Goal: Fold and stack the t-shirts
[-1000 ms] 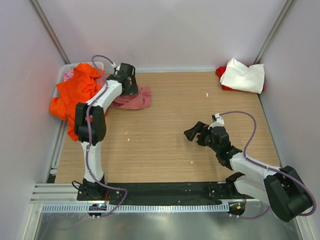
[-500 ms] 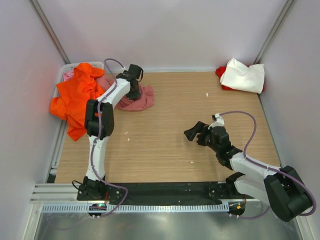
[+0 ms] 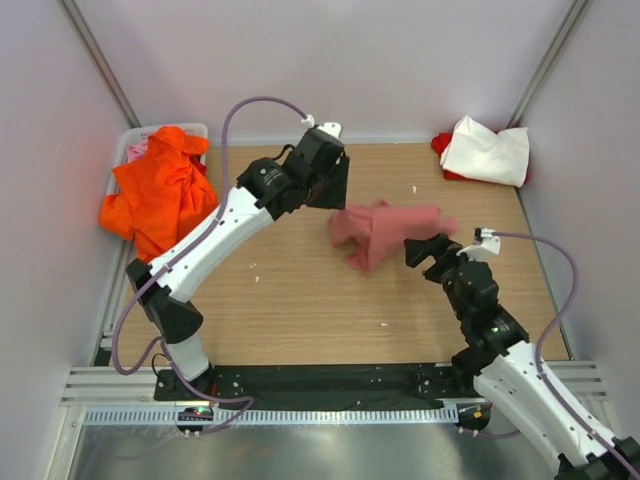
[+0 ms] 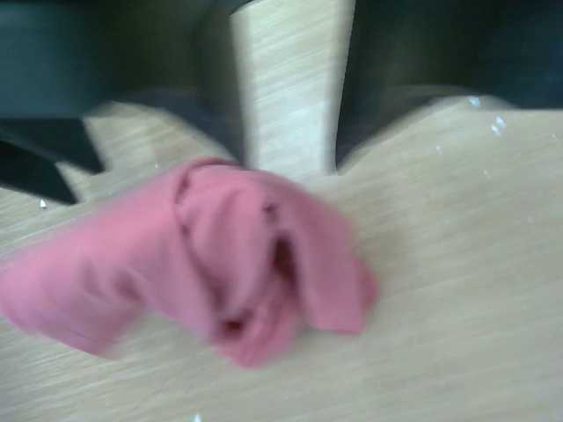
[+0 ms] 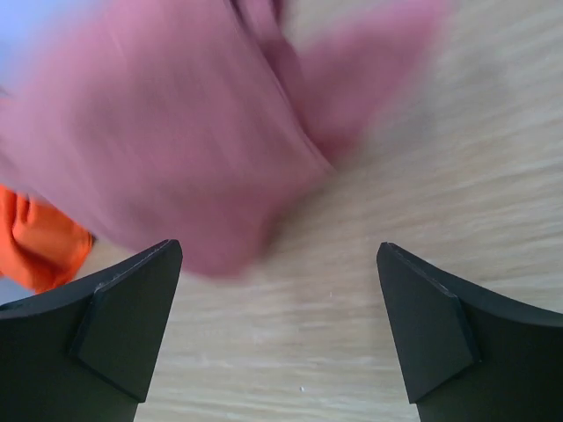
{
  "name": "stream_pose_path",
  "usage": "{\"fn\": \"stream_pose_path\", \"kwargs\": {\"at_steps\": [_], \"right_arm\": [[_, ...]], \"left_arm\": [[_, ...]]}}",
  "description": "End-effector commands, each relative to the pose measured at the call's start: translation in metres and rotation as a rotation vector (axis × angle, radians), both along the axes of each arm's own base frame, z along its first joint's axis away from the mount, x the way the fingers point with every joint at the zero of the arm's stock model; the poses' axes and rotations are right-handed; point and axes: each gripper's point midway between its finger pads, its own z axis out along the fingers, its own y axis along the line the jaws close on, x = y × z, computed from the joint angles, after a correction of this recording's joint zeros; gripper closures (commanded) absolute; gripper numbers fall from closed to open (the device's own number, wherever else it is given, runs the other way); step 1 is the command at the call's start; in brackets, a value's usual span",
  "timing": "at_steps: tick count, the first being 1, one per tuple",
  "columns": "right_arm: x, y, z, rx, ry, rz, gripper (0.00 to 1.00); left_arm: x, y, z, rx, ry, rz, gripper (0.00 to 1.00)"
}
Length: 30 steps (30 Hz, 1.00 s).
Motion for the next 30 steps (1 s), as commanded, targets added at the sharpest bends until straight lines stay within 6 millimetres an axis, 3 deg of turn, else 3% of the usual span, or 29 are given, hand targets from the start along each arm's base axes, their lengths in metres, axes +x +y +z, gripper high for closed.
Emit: {"fn": "stream_pose_path", "kwargs": {"at_steps": [1,2,3,4,5,8,11,12,13,15,16,18,19,21,22,23,24,25,26,27,28,29,30], "right_arm": [[-0.012,-0.051,0.042,-0.145,0.002,-0.196,0.00],[-0.015,-0.062,0.072,-0.143,-0.036,-0.247,0.00],[-0.019,-0.068,0.082,-0.158,-0.036,-0.263,0.00],[-0.025,-0.075,0.096,-0.170,-0.029,-0.282,0.00],[-0.027,-0.082,0.100,-0.188,-0.015,-0.314,0.00],[-0.036,-0.091,0.107,-0.211,0.035,-0.347,0.00],[-0.035,-0.091,0.094,-0.247,0.118,-0.353,0.00],[-0.030,-0.087,0.083,-0.273,0.159,-0.342,0.00],[-0.027,-0.084,0.075,-0.292,0.183,-0.327,0.00],[-0.020,-0.076,0.059,-0.325,0.242,-0.295,0.00],[-0.010,-0.065,0.043,-0.357,0.297,-0.250,0.00],[0.003,-0.039,0.030,-0.413,0.328,-0.092,0.00],[0.011,-0.009,0.013,-0.412,0.401,0.056,0.01],[0.020,0.012,0.003,-0.432,0.443,0.175,0.03],[0.030,0.027,0.011,-0.412,0.415,0.227,0.04],[0.039,0.033,-0.004,-0.435,0.456,0.251,0.03],[0.050,0.037,-0.004,-0.461,0.443,0.265,0.03],[0.062,0.042,0.005,-0.468,0.422,0.272,0.03],[0.073,0.047,-0.016,-0.506,0.477,0.294,0.02],[0.082,0.049,-0.019,-0.528,0.483,0.297,0.01],[0.101,0.054,-0.013,-0.552,0.459,0.296,0.00],[0.110,0.057,-0.016,-0.568,0.465,0.300,0.00],[0.118,0.057,-0.044,-0.613,0.541,0.316,0.00]], "left_arm": [[-0.019,0.013,-0.088,0.088,0.227,0.035,0.44],[-0.036,0.010,-0.110,0.122,0.266,0.013,0.34],[-0.042,0.011,-0.108,0.107,0.255,0.017,0.26],[-0.044,0.007,-0.110,0.092,0.242,0.013,0.00],[-0.050,0.009,-0.121,0.102,0.258,0.019,0.00],[-0.050,0.017,-0.125,0.095,0.232,0.046,0.01],[-0.048,0.013,-0.138,0.069,0.219,0.040,0.00],[-0.045,-0.002,-0.137,0.008,0.201,0.003,0.00],[-0.046,-0.004,-0.151,0.006,0.213,-0.006,0.00],[-0.035,-0.023,-0.156,-0.074,0.172,-0.024,0.00],[-0.033,-0.026,-0.163,-0.086,0.181,-0.032,0.00],[-0.021,-0.033,-0.179,-0.091,0.178,-0.023,0.01],[-0.013,-0.029,-0.187,-0.088,0.183,-0.007,0.02],[-0.001,-0.029,-0.192,-0.130,0.169,0.002,0.03],[0.004,-0.014,-0.207,-0.128,0.184,0.034,0.03],[0.006,-0.008,-0.205,-0.167,0.185,0.047,0.04],[0.014,-0.006,-0.200,-0.221,0.153,0.059,0.06],[0.013,0.019,-0.223,-0.216,0.182,0.104,0.07],[0.012,0.023,-0.224,-0.262,0.188,0.108,0.08],[0.021,0.022,-0.206,-0.338,0.120,0.094,0.09],[0.015,0.038,-0.224,-0.328,0.130,0.109,0.09],[0.012,0.038,-0.224,-0.345,0.127,0.088,0.09],[0.011,0.031,-0.214,-0.392,0.099,0.041,0.09]]}}
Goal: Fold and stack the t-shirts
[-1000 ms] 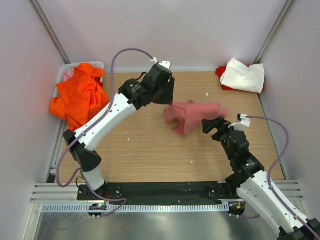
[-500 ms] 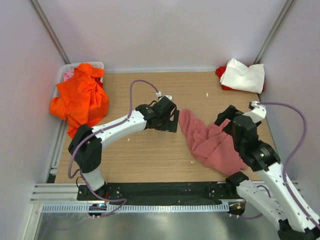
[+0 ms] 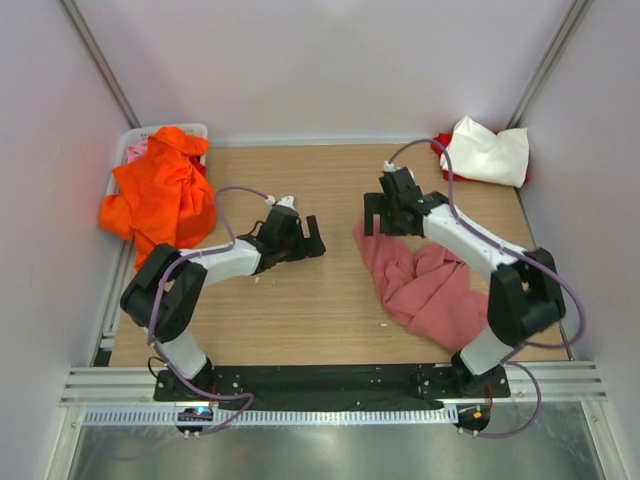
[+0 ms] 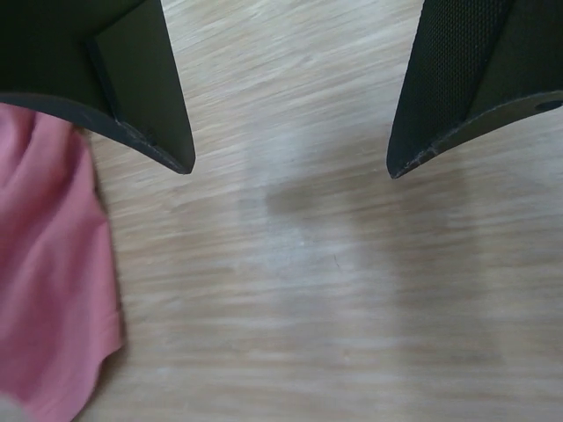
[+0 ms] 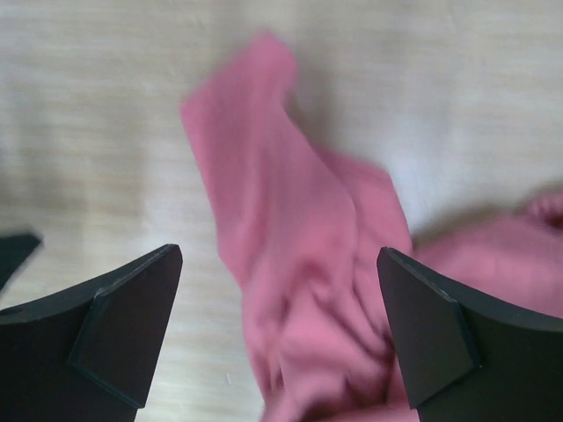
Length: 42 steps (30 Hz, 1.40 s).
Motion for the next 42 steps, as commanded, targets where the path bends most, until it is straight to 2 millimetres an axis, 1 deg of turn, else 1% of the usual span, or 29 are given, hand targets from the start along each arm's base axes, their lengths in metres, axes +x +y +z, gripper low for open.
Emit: {"fn": "stream_pose_path", "kwargs": {"at_steps": [1,2,3,7,10,13,15,17,18,19,22,23,24,25,26,27,28,29,32,33,34,35,36,37,38,39,40,41,42], "right_arm": [[0.057,0.023,0.014,-0.022,-0.066,0.087,0.00],[0.064,0.023,0.007,-0.038,-0.047,0.085,0.00],[0.070,0.020,-0.015,-0.068,0.002,0.074,0.00],[0.086,0.028,-0.044,-0.052,0.065,0.084,0.00],[0.086,0.035,-0.059,-0.037,0.105,0.105,0.03],[0.082,0.038,-0.064,-0.020,0.127,0.120,0.16],[0.081,0.042,-0.060,-0.001,0.126,0.132,0.40],[0.082,0.046,-0.053,0.019,0.119,0.147,0.83],[0.083,0.047,-0.049,0.022,0.112,0.147,0.83],[0.084,0.049,-0.042,0.029,0.101,0.149,0.99],[0.098,0.064,0.005,0.093,0.035,0.169,0.99],[0.095,0.066,0.019,0.102,0.050,0.177,0.99],[0.110,0.079,0.067,0.155,-0.039,0.185,0.99],[0.112,0.087,0.093,0.186,-0.073,0.199,0.99],[0.101,0.100,0.116,0.218,-0.068,0.230,0.99],[0.106,0.112,0.178,0.288,-0.180,0.236,0.99],[0.101,0.118,0.206,0.329,-0.213,0.242,0.99],[0.085,0.128,0.258,0.392,-0.286,0.282,0.99],[0.050,0.129,0.330,0.517,-0.380,0.305,0.99],[0.025,0.113,0.367,0.549,-0.459,0.303,0.99],[0.015,0.102,0.378,0.550,-0.492,0.285,0.99],[0.013,0.092,0.369,0.521,-0.491,0.245,0.99],[0.011,0.069,0.372,0.469,-0.543,0.158,0.99],[-0.016,0.032,0.397,0.451,-0.641,0.076,0.99],[-0.020,0.012,0.390,0.408,-0.652,0.006,0.99],[-0.016,-0.004,0.354,0.329,-0.593,-0.068,0.99],[-0.030,-0.040,0.354,0.270,-0.637,-0.193,0.99],[-0.028,-0.049,0.305,0.190,-0.535,-0.245,0.99],[-0.033,-0.061,0.283,0.148,-0.502,-0.298,0.99]], "left_arm": [[0.011,-0.030,0.057,-0.242,-0.197,-0.094,0.10],[0.010,-0.033,0.060,-0.248,-0.209,-0.111,0.11],[0.011,-0.032,0.062,-0.247,-0.226,-0.107,0.12],[0.013,-0.024,0.064,-0.266,-0.280,-0.068,0.12],[0.012,-0.024,0.065,-0.275,-0.290,-0.071,0.12],[0.013,-0.021,0.066,-0.281,-0.303,-0.060,0.12],[0.013,-0.021,0.067,-0.289,-0.307,-0.055,0.12],[0.013,-0.020,0.067,-0.292,-0.310,-0.055,0.13],[0.012,-0.019,0.067,-0.295,-0.312,-0.054,0.12],[0.012,-0.019,0.069,-0.301,-0.319,-0.056,0.12],[0.007,-0.016,0.075,-0.327,-0.353,-0.055,0.13],[0.008,-0.016,0.088,-0.356,-0.394,-0.054,0.13],[0.003,-0.009,0.083,-0.354,-0.395,-0.043,0.14],[0.003,-0.008,0.094,-0.382,-0.439,-0.037,0.14],[-0.003,0.000,0.087,-0.381,-0.436,-0.018,0.14],[-0.005,0.003,0.096,-0.401,-0.461,-0.010,0.14],[-0.005,0.005,0.101,-0.422,-0.484,-0.004,0.14],[-0.008,0.009,0.099,-0.424,-0.482,0.001,0.14],[-0.010,0.011,0.103,-0.438,-0.494,0.003,0.15],[-0.010,0.011,0.104,-0.441,-0.496,0.005,0.15],[-0.011,0.012,0.105,-0.442,-0.499,0.006,0.16],[-0.013,0.014,0.104,-0.440,-0.499,0.009,0.16],[-0.014,0.015,0.105,-0.444,-0.502,0.015,0.16],[-0.015,0.018,0.110,-0.449,-0.515,0.018,0.16],[-0.017,0.019,0.110,-0.451,-0.514,0.019,0.16],[-0.019,0.019,0.112,-0.455,-0.515,0.018,0.16],[-0.024,0.020,0.118,-0.457,-0.515,0.002,0.16],[-0.027,0.020,0.121,-0.454,-0.502,-0.005,0.16],[-0.032,0.022,0.126,-0.450,-0.491,-0.010,0.17]]}}
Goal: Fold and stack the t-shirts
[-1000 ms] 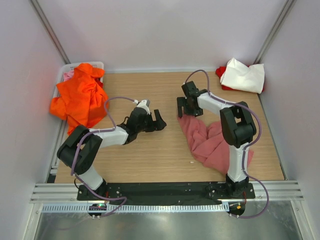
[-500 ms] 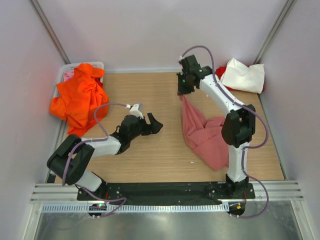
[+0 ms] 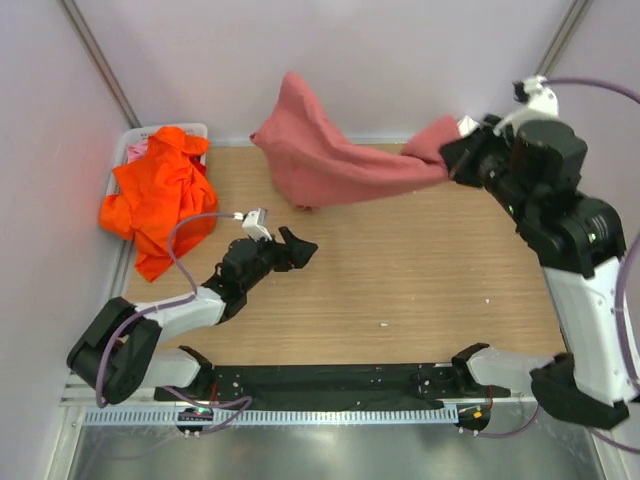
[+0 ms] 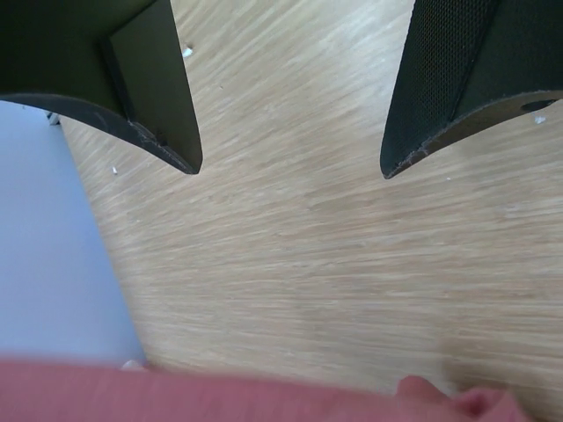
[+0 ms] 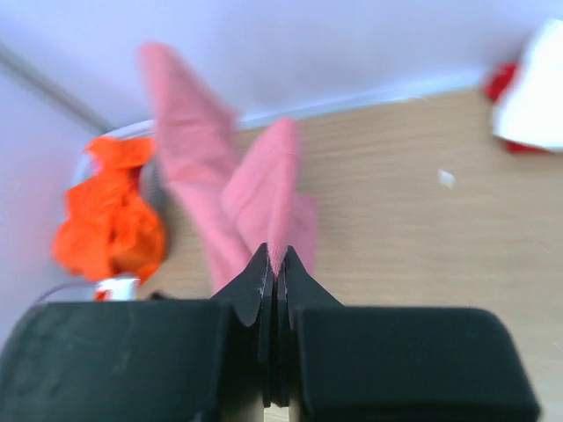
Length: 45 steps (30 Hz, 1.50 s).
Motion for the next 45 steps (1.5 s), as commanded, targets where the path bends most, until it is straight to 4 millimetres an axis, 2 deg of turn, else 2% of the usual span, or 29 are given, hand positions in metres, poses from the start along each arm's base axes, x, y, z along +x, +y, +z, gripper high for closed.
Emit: {"fn": "stream_pose_path", "kwargs": {"at_steps": [1,2,3,4,5,6,7,8,11,15,17,18,19,20,21,22,23,24,27,28,31,32,33,34,35,36,41,43,45], "right_arm": [[0.008,-0.064,-0.107,-0.167,0.233,-0.362,0.99],[0.001,-0.071,-0.158,-0.200,0.327,-0.396,0.99],[-0.001,-0.077,-0.185,-0.217,0.375,-0.418,0.99],[-0.002,-0.084,-0.213,-0.214,0.434,-0.430,0.99],[-0.006,-0.089,-0.261,-0.224,0.517,-0.437,0.99],[-0.007,-0.092,-0.285,-0.204,0.569,-0.439,0.99],[-0.010,-0.092,-0.307,-0.173,0.619,-0.427,0.99],[-0.013,-0.093,-0.340,-0.128,0.688,-0.413,0.99],[-0.011,-0.089,-0.365,-0.093,0.720,-0.396,0.99],[-0.006,-0.096,-0.363,-0.121,0.696,-0.424,0.99],[-0.006,-0.102,-0.358,-0.145,0.669,-0.436,0.99],[-0.006,-0.107,-0.354,-0.156,0.648,-0.456,0.99],[-0.006,-0.109,-0.355,-0.184,0.642,-0.446,0.94],[-0.007,-0.112,-0.356,-0.197,0.646,-0.449,0.66],[-0.008,-0.119,-0.356,-0.226,0.650,-0.471,0.46],[-0.013,-0.124,-0.358,-0.258,0.677,-0.482,0.33],[-0.010,-0.128,-0.347,-0.276,0.655,-0.494,0.25],[-0.008,-0.121,-0.336,-0.296,0.619,-0.471,0.24],[0.003,-0.103,-0.277,-0.289,0.410,-0.436,0.14],[0.010,-0.086,-0.261,-0.264,0.371,-0.385,0.11],[0.029,-0.050,-0.254,-0.203,0.397,-0.251,0.10],[0.038,-0.040,-0.272,-0.222,0.454,-0.226,0.11],[0.042,-0.033,-0.277,-0.220,0.468,-0.212,0.11],[0.045,-0.024,-0.279,-0.225,0.471,-0.195,0.11],[0.047,-0.020,-0.288,-0.236,0.493,-0.191,0.11],[0.048,-0.018,-0.291,-0.229,0.495,-0.185,0.11],[0.044,-0.019,-0.304,-0.244,0.503,-0.184,0.10],[0.044,-0.025,-0.307,-0.272,0.507,-0.202,0.09],[0.044,-0.028,-0.305,-0.282,0.505,-0.212,0.09]], "left_arm": [[-0.013,0.009,0.020,0.004,0.007,0.002,0.17],[-0.021,0.014,0.042,-0.012,-0.030,0.016,0.17],[-0.024,0.023,0.045,0.009,-0.022,0.051,0.17],[-0.036,0.034,0.028,0.080,0.055,0.066,0.17],[-0.038,0.045,0.057,0.064,0.003,0.113,0.16],[-0.043,0.053,0.059,0.084,0.018,0.133,0.16],[-0.053,0.067,0.047,0.154,0.079,0.160,0.16],[-0.051,0.078,0.060,0.169,0.065,0.211,0.15],[-0.059,0.097,0.061,0.237,0.092,0.256,0.12],[-0.046,0.092,0.033,0.335,0.166,0.260,0.10],[-0.035,0.079,0.033,0.353,0.179,0.234,0.10],[-0.026,0.071,0.018,0.395,0.213,0.212,0.10],[-0.015,0.063,0.030,0.388,0.195,0.213,0.10],[-0.008,0.060,0.030,0.407,0.194,0.212,0.10],[0.000,0.060,0.030,0.432,0.196,0.228,0.09],[0.013,0.061,0.032,0.450,0.192,0.260,0.09],[0.020,0.063,0.033,0.446,0.189,0.272,0.09],[0.029,0.061,0.039,0.409,0.162,0.281,0.09],[0.051,0.068,0.036,0.314,0.131,0.291,0.06],[0.059,0.073,0.024,0.296,0.161,0.290,0.05],[0.091,0.068,0.034,0.236,0.134,0.280,0.06],[0.099,0.061,0.014,0.262,0.171,0.238,0.07],[0.104,0.055,0.011,0.272,0.186,0.218,0.10],[0.116,0.046,0.022,0.258,0.168,0.198,0.12],[0.118,0.036,0.016,0.249,0.187,0.151,0.14],[0.121,0.030,0.002,0.254,0.225,0.129,0.19],[0.122,0.007,-0.011,0.271,0.245,0.061,0.40],[0.122,0.004,-0.019,0.304,0.276,0.047,0.78],[0.120,0.003,-0.020,0.316,0.297,0.035,1.00]]}}
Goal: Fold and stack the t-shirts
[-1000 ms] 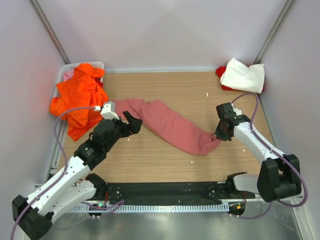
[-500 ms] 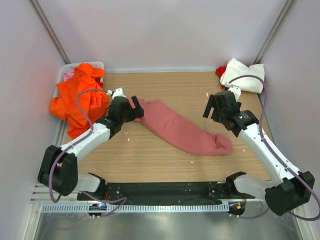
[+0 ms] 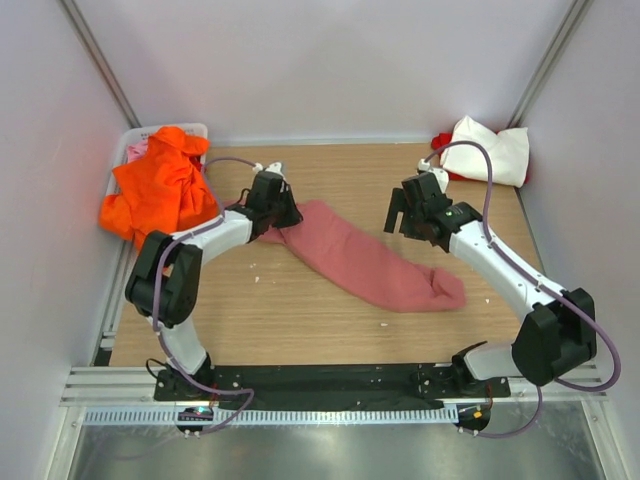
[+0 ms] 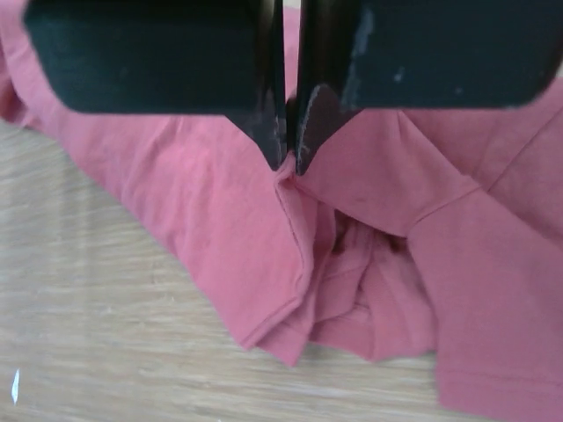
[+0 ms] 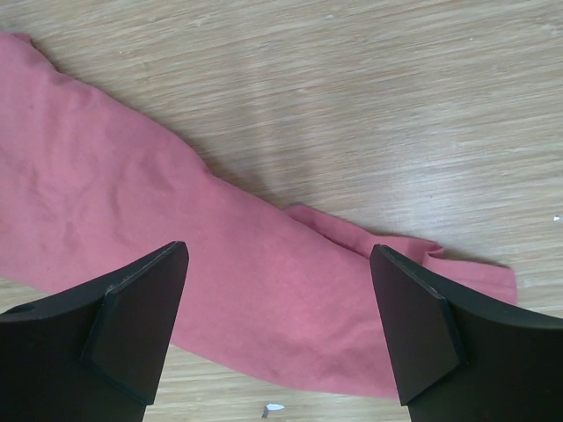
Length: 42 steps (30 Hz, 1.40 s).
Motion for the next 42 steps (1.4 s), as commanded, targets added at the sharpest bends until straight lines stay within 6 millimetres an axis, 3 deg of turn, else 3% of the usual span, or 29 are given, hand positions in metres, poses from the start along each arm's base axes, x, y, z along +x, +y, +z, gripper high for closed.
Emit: {"fn": "stream_pose_path", "kwargs": {"at_steps": [1,3,4,5,6,7,8,9,10,11,12,14,15,16,17,18,19,21,24,25,26,29,33,35,36,38,42], "right_arm": [[0.007,-0.005,0.022,-0.013,-0.077,-0.017,0.09],[0.007,-0.013,0.025,-0.041,-0.084,-0.040,0.09],[0.007,-0.016,0.033,-0.045,-0.102,-0.050,0.09],[0.008,-0.019,0.037,-0.057,-0.112,-0.061,0.08],[0.007,-0.022,0.042,-0.066,-0.122,-0.074,0.08],[0.006,-0.029,0.051,-0.083,-0.143,-0.095,0.08],[0.005,-0.032,0.058,-0.087,-0.160,-0.106,0.08],[0.005,-0.034,0.063,-0.082,-0.175,-0.115,0.08],[0.003,-0.037,0.067,-0.084,-0.187,-0.125,0.07],[0.000,-0.039,0.075,-0.070,-0.211,-0.133,0.07],[-0.002,-0.039,0.077,-0.057,-0.221,-0.137,0.07],[-0.008,-0.038,0.074,-0.037,-0.222,-0.133,0.06],[-0.011,-0.037,0.076,-0.020,-0.231,-0.126,0.06],[-0.013,-0.036,0.074,-0.007,-0.230,-0.129,0.06],[-0.016,-0.037,0.066,-0.010,-0.211,-0.127,0.06],[-0.019,-0.035,0.062,-0.002,-0.202,-0.122,0.06],[-0.023,-0.036,0.057,0.002,-0.191,-0.124,0.06],[-0.026,-0.034,0.050,0.015,-0.173,-0.112,0.06],[-0.033,-0.030,0.043,0.033,-0.157,-0.086,0.06],[-0.035,-0.025,0.039,0.052,-0.145,-0.063,0.06],[-0.036,-0.022,0.036,0.059,-0.139,-0.045,0.06],[-0.039,-0.013,0.030,0.085,-0.114,-0.003,0.06],[-0.042,-0.010,0.021,0.086,-0.094,0.024,0.06],[-0.043,-0.009,0.015,0.079,-0.079,0.034,0.06],[-0.043,-0.010,0.012,0.074,-0.072,0.036,0.06],[-0.044,-0.008,0.008,0.069,-0.060,0.046,0.06],[-0.042,0.004,-0.004,0.092,-0.021,0.098,0.06]], "left_arm": [[0.004,-0.017,0.034,-0.028,-0.050,-0.071,1.00],[-0.007,-0.025,0.056,-0.031,-0.087,-0.106,1.00],[-0.017,-0.027,0.094,-0.044,-0.167,-0.130,1.00],[-0.027,-0.031,0.113,-0.043,-0.204,-0.152,1.00],[-0.043,-0.031,0.127,-0.018,-0.222,-0.172,1.00],[-0.075,-0.037,0.156,0.011,-0.284,-0.222,1.00],[-0.088,-0.037,0.175,0.018,-0.347,-0.219,1.00],[-0.109,-0.037,0.178,0.032,-0.343,-0.246,1.00],[-0.138,-0.046,0.167,0.040,-0.324,-0.305,1.00],[-0.162,-0.036,0.182,-0.005,-0.341,-0.299,1.00],[-0.180,-0.030,0.155,0.008,-0.287,-0.309,0.98],[-0.210,-0.024,0.138,-0.042,-0.232,-0.313,0.90],[-0.229,-0.022,0.140,-0.128,-0.199,-0.315,0.78],[-0.247,-0.020,0.105,-0.115,-0.124,-0.339,0.67],[-0.258,-0.019,0.094,-0.130,-0.093,-0.351,0.51],[-0.270,-0.018,0.090,-0.170,-0.064,-0.352,0.28],[-0.288,-0.017,0.066,-0.140,-0.017,-0.387,0.14],[-0.307,-0.009,0.048,-0.092,0.026,-0.387,0.00],[-0.299,0.016,0.047,-0.016,-0.008,-0.275,0.00],[-0.284,0.029,0.051,0.011,-0.050,-0.169,0.00],[-0.281,0.048,0.045,0.078,-0.037,-0.105,0.00],[-0.260,0.086,0.056,0.159,-0.087,0.135,0.00],[-0.238,0.095,0.067,0.204,-0.114,0.214,0.00],[-0.226,0.096,0.061,0.270,-0.078,0.186,0.00],[-0.210,0.110,0.062,0.267,-0.045,0.256,0.00],[-0.188,0.111,0.062,0.213,-0.031,0.277,0.00],[-0.152,0.125,0.034,0.206,0.078,0.326,0.02]]}}
